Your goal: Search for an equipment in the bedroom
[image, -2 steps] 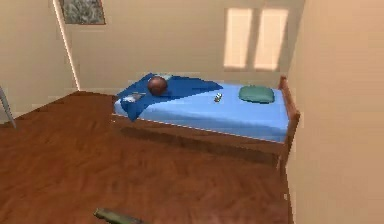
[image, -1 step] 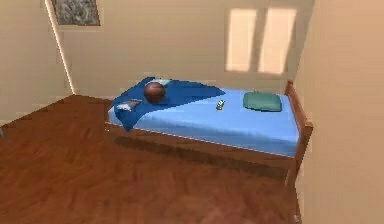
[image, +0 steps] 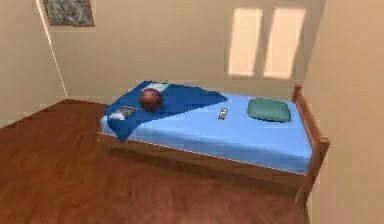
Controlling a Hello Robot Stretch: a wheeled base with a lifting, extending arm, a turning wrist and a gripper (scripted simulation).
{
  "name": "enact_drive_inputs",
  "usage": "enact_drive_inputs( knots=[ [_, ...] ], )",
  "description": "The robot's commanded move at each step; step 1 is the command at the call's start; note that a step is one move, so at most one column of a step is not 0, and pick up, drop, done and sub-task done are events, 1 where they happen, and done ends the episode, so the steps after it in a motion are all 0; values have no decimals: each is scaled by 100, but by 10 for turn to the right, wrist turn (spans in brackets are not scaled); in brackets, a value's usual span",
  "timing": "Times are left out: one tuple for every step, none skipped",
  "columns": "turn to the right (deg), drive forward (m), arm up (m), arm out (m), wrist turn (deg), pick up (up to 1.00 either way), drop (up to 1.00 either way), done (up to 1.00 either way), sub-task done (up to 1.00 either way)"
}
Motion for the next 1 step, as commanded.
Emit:
enact_drive_inputs(
  knots=[
    [-450,0,0,0,0,0,0,0,0]
  ],
)
